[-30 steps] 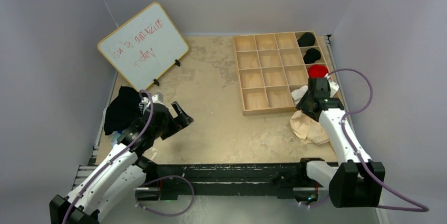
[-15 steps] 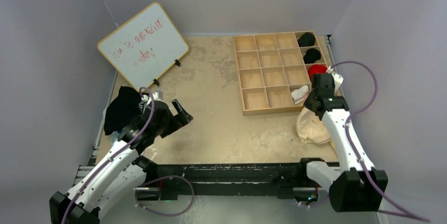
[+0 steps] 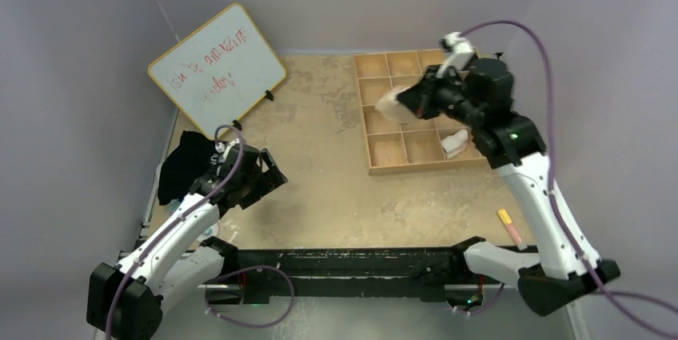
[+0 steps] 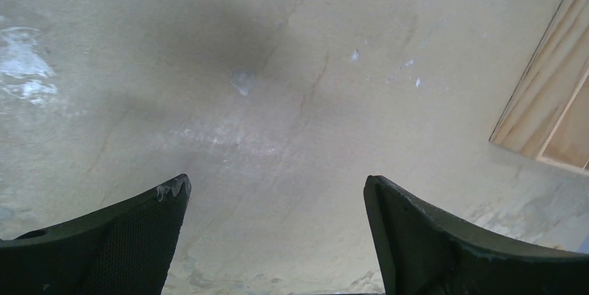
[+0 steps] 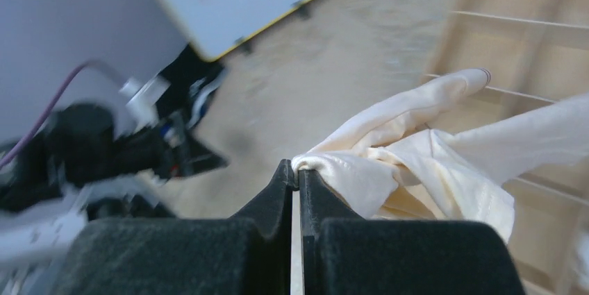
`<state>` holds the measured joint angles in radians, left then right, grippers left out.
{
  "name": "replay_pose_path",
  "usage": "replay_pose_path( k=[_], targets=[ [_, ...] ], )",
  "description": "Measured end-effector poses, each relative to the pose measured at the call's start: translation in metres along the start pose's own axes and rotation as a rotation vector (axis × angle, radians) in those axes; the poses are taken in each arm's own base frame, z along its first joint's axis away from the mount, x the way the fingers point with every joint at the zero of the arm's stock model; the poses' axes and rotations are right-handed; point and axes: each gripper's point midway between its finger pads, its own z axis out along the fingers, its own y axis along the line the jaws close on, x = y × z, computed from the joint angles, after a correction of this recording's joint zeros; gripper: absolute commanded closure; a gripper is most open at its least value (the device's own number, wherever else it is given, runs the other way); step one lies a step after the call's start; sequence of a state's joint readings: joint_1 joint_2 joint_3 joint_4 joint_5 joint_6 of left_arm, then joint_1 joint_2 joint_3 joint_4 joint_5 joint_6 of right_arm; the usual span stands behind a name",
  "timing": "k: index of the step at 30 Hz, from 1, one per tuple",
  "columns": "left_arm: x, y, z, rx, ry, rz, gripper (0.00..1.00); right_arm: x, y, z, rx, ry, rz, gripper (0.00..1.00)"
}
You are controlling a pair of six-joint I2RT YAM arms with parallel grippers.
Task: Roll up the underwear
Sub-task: Pick up the underwear from the center of the board, then place the underwear at the center of the board.
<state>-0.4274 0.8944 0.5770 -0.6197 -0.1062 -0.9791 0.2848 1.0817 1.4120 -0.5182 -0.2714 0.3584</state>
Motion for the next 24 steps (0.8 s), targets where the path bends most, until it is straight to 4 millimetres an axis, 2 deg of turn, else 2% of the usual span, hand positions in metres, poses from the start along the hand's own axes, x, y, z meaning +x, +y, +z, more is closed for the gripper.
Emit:
replay_pose_path(
  k=[3, 5, 9, 12, 14, 16, 18, 19, 22, 24],
  targets=[
    [-0.011, 0.008, 0.001, -0.018, -0.011, -0.053, 0.07, 0.024, 0.062, 0.027, -0.205, 0.093, -0.068, 1.00],
    [-0.025, 0.016, 0.000, -0.026, -0.036, -0.107, 0.07, 0.041, 0.091, 0.042, -0.305, 0.154, -0.087, 1.00],
    [-0.045, 0.031, -0.004, -0.049, -0.072, -0.196, 0.07, 0.063, 0.125, 0.076, -0.394, 0.214, -0.108, 1.00],
    [-0.050, 0.033, -0.011, -0.053, -0.082, -0.221, 0.07, 0.085, 0.139, 0.095, -0.426, 0.257, -0.111, 1.00],
    [-0.052, 0.033, -0.016, -0.046, -0.093, -0.225, 0.07, 0.103, 0.136, 0.101, -0.417, 0.283, -0.098, 1.00],
    [-0.052, 0.032, -0.021, -0.034, -0.105, -0.226, 0.07, 0.129, 0.121, 0.103, -0.378, 0.342, -0.077, 1.00],
    [-0.052, 0.031, -0.024, -0.026, -0.110, -0.225, 0.07, 0.168, 0.097, 0.103, -0.330, 0.426, -0.056, 1.00],
    [-0.052, 0.030, -0.026, -0.018, -0.111, -0.224, 0.07, 0.193, 0.083, 0.098, -0.299, 0.481, -0.040, 0.97],
    [-0.051, 0.025, -0.028, 0.014, -0.104, -0.223, 0.07, 0.261, 0.039, 0.075, -0.171, 0.633, 0.025, 0.75],
    [-0.048, 0.019, -0.027, 0.049, -0.090, -0.221, 0.08, 0.296, 0.008, 0.052, -0.033, 0.734, 0.067, 0.60]
  ],
)
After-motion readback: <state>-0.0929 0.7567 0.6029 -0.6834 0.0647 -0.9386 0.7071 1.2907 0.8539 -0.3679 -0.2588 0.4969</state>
